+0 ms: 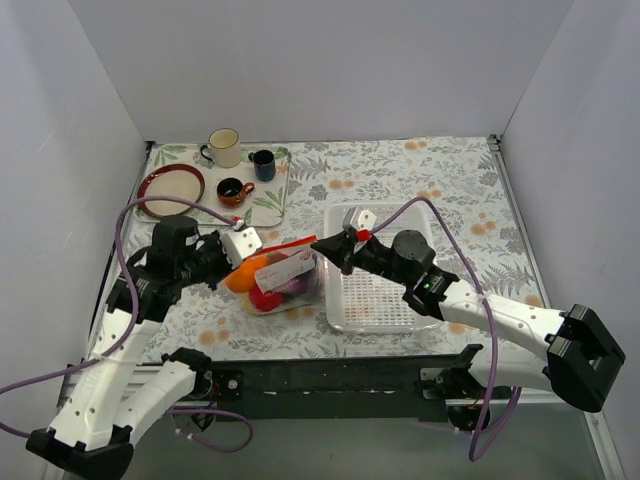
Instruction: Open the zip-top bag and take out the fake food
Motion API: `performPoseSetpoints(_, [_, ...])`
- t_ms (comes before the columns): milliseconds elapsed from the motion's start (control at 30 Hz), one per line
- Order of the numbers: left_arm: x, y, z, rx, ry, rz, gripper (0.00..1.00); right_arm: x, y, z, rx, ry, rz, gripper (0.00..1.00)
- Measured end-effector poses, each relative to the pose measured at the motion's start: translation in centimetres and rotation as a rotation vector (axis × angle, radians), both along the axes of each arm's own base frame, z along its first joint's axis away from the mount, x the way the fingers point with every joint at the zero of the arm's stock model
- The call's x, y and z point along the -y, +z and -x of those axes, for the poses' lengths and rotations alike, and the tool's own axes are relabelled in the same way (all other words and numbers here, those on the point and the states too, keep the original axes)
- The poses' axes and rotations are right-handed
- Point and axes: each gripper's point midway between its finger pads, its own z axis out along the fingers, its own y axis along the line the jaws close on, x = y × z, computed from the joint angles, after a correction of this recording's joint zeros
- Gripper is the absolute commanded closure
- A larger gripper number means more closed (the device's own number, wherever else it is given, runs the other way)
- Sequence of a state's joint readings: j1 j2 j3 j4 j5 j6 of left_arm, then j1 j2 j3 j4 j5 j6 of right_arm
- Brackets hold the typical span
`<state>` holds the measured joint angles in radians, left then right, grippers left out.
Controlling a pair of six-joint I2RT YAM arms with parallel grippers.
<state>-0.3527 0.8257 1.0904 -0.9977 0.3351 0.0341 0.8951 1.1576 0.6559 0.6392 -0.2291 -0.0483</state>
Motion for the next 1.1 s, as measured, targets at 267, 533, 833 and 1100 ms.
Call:
performPoseSetpoints(267, [-5.4, -4.7, -0.7, 0.099, 0.151, -0.216, 1.00, 0.5, -1.5, -1.5, -0.017, -0.067, 0.023, 0.99])
performPoseSetpoints(533, [-7.1, -2.8, -4.5, 0.118, 0.233, -0.263, 1.00, 1.4, -1.7, -1.5, -0.008, -0.086, 0.025, 0.99])
performPoseSetpoints(833, [-3.9, 3.0, -5.4, -0.012, 0.205, -0.059, 1.00, 1.7, -2.3, 0.9, -0.022, -0.012, 0.080, 0.47])
performPoseSetpoints(1100, [-1.6, 0.0, -0.4, -0.228, 0.103, 0.039, 1.00, 0.6, -3.1, 4.0, -0.031, 0.074, 0.194, 0.32])
